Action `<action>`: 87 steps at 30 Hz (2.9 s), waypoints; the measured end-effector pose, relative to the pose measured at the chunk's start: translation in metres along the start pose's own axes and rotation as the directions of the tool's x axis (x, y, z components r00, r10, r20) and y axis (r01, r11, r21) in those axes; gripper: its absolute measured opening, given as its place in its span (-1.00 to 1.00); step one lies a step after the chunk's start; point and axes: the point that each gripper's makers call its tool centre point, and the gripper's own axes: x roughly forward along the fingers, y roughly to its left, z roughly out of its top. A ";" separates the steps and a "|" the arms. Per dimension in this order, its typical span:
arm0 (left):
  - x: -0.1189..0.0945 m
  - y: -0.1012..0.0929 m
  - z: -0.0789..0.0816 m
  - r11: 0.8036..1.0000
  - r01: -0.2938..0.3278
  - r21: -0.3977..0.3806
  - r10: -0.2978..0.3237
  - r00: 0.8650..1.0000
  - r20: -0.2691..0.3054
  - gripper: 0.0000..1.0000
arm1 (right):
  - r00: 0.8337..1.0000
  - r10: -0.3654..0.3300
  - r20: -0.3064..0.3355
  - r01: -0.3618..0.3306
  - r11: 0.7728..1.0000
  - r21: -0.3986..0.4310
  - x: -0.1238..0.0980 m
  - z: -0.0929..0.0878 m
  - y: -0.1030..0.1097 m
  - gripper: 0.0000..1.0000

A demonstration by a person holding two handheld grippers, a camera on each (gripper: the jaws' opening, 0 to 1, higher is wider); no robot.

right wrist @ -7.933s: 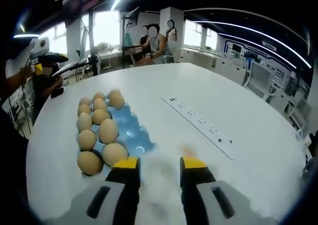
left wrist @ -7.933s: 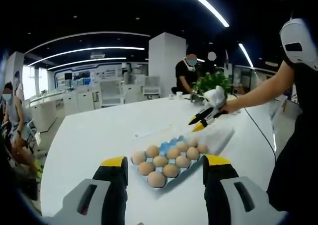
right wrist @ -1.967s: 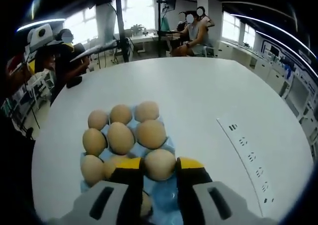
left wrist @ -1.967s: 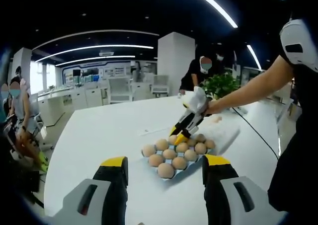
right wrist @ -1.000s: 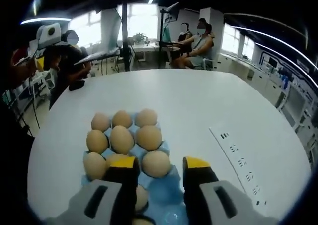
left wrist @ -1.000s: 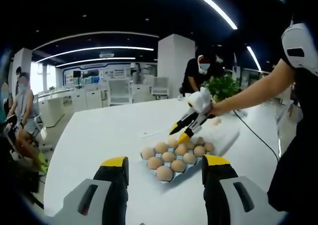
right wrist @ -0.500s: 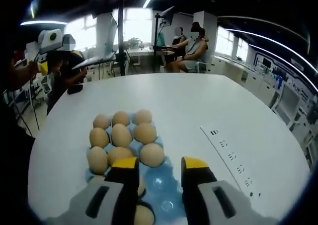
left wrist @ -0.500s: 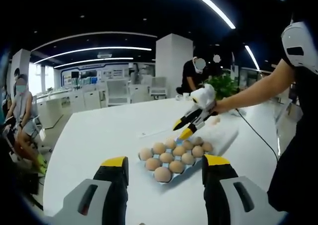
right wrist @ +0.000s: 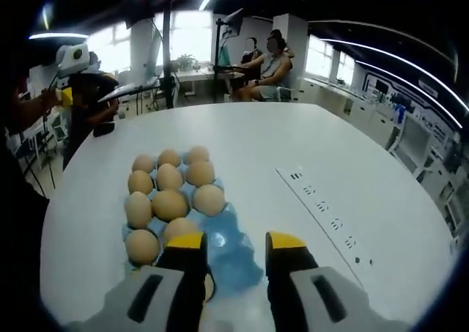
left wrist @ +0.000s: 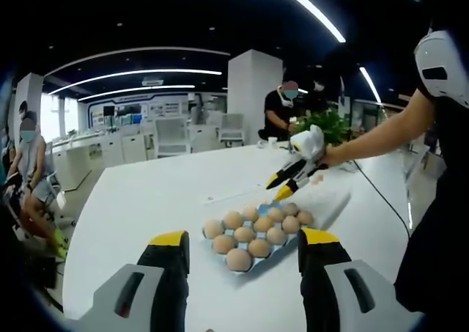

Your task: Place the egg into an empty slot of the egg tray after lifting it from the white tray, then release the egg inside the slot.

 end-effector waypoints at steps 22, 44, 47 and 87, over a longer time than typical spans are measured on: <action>0.009 -0.007 0.001 1.000 0.028 0.007 -0.028 1.000 -0.004 0.20 | 0.993 -0.108 -0.043 0.111 0.992 0.068 -0.046 -0.043 -0.028 -0.36; 0.014 -0.012 0.003 0.999 0.043 0.008 -0.043 0.999 -0.004 0.20 | 0.971 -0.222 -0.088 0.232 0.963 0.137 -0.096 -0.086 -0.051 -0.37; 0.014 -0.013 0.002 0.999 0.043 0.009 -0.043 0.999 -0.007 0.20 | 0.970 -0.226 -0.090 0.238 0.960 0.146 -0.099 -0.088 -0.050 -0.37; 0.021 -0.020 0.007 0.998 0.060 0.019 -0.060 0.998 -0.009 0.19 | 0.910 -0.329 -0.252 0.377 0.909 0.175 -0.145 -0.157 -0.082 -0.43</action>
